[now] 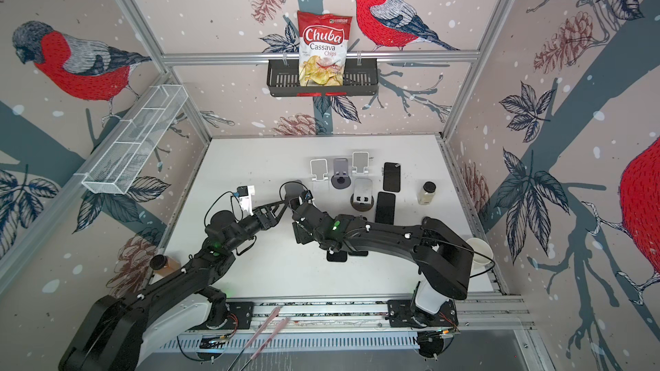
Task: Remove the phone from the phone stand
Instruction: Place the phone at the center of the table.
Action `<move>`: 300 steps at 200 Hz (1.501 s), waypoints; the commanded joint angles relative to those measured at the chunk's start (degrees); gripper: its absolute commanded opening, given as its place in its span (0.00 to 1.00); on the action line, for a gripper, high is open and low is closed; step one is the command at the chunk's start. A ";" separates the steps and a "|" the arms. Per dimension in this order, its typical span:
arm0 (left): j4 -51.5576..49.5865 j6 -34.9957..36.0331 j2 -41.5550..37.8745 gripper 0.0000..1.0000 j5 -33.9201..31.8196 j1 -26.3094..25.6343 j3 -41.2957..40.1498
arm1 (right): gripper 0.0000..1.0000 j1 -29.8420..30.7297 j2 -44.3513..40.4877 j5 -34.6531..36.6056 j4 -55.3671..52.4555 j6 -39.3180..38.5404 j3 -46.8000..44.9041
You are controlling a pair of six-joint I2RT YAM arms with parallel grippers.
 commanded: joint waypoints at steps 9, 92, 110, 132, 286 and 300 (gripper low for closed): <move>-5.43 1.40 -1.00 0.96 -8.25 0.25 1.00 | 0.65 -0.21 1.03 1.27 -0.99 3.54 -0.49; -7.23 2.35 -1.82 0.96 -8.78 0.27 0.30 | 0.65 0.20 7.11 -2.98 -0.78 8.51 -1.34; -7.29 2.75 -2.05 0.96 -8.42 0.27 -0.03 | 0.65 0.27 8.66 -3.68 -1.12 8.60 -0.58; -7.24 2.88 -2.58 0.96 -8.62 0.27 -0.62 | 0.65 0.23 10.20 -4.03 -1.96 8.55 0.45; -6.14 3.01 -3.30 0.96 -8.43 0.23 -1.90 | 0.65 0.06 16.13 -7.59 -10.46 11.93 4.43; -5.96 2.93 -3.29 0.96 -8.25 0.27 -1.98 | 0.65 0.14 16.04 -6.97 -12.35 11.94 5.28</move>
